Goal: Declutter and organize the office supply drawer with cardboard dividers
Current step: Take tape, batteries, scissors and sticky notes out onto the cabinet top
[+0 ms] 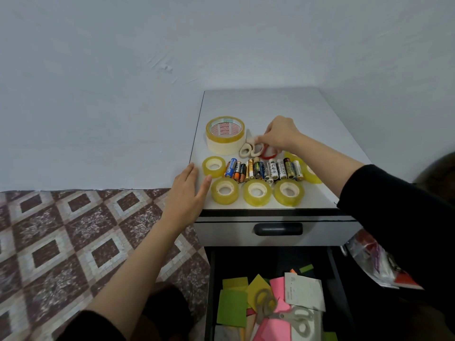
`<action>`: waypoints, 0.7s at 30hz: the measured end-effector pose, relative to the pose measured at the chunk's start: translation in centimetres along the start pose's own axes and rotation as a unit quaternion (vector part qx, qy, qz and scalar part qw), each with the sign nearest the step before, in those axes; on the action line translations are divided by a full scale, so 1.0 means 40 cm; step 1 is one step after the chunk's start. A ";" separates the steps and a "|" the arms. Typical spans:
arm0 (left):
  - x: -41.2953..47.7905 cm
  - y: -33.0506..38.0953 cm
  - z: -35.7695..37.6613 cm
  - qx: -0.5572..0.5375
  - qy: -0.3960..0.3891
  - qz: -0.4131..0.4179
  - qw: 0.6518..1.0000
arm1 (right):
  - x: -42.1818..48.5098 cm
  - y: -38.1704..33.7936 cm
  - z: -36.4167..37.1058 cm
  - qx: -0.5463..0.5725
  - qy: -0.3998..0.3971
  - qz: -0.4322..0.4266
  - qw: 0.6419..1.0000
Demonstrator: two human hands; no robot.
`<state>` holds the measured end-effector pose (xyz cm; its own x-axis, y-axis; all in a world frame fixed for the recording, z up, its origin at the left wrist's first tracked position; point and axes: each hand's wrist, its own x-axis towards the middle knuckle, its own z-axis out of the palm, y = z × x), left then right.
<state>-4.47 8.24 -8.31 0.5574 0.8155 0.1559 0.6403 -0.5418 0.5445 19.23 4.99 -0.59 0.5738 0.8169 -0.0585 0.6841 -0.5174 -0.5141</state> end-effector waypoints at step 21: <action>-0.371 0.064 0.120 -0.044 0.031 0.134 0.990 | -0.519 0.202 0.168 0.231 -0.042 -0.076 0.969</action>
<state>-8.57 -6.22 -13.17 0.6651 0.6578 0.3534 0.4237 -0.7222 0.5468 9.81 -14.44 -9.30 0.4298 0.9028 -0.0122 0.4720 -0.2362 -0.8494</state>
